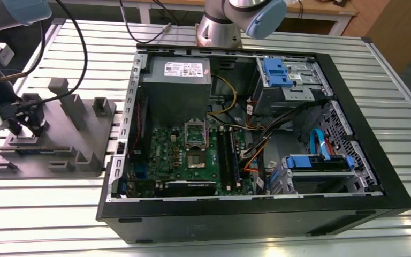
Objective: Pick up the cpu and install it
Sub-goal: 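Pick up the cpu and move it towards the insertion slot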
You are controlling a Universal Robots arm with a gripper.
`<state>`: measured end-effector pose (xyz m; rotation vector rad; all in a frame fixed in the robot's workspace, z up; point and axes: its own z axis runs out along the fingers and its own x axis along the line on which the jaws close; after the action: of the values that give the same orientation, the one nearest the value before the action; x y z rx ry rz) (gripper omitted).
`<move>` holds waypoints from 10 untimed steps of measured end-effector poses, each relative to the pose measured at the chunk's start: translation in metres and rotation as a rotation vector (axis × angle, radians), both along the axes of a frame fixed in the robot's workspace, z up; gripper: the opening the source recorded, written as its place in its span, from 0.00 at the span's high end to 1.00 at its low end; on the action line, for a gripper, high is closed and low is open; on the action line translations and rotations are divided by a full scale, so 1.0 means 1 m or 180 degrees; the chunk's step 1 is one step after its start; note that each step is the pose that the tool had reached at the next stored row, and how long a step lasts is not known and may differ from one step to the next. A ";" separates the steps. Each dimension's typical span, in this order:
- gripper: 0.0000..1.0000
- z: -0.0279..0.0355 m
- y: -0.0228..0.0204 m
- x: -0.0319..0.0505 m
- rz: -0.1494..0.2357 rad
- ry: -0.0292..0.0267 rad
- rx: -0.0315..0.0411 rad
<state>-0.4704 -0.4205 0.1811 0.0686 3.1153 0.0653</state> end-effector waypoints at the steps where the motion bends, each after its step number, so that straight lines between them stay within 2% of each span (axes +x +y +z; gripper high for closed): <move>1: 0.53 0.0000 0.0000 0.0000 0.0000 0.0000 0.0000; 10: 0.53 0.0003 0.0000 -0.0001 0.0000 0.0000 0.0000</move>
<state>-0.4704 -0.4205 0.1815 0.0687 3.1152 0.0654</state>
